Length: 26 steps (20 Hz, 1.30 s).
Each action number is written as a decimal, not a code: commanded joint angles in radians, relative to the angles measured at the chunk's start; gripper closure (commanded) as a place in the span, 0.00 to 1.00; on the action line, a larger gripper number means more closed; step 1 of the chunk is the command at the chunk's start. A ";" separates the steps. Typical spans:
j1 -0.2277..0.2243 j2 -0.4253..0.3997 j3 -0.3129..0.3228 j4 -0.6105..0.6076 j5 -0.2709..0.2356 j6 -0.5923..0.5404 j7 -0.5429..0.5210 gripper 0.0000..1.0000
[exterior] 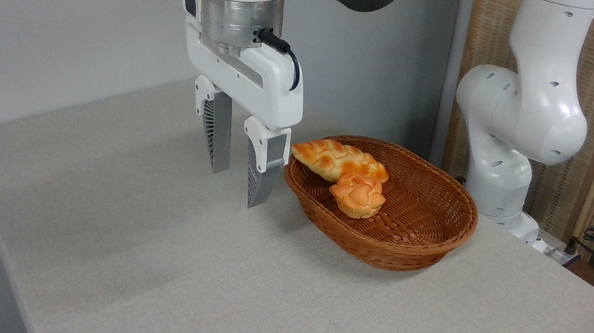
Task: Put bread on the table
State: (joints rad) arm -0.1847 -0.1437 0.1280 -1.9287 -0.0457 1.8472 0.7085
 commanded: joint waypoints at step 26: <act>-0.006 -0.001 0.010 0.016 -0.005 -0.106 0.025 0.00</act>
State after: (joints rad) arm -0.1847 -0.1440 0.1280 -1.9282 -0.0457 1.7927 0.7086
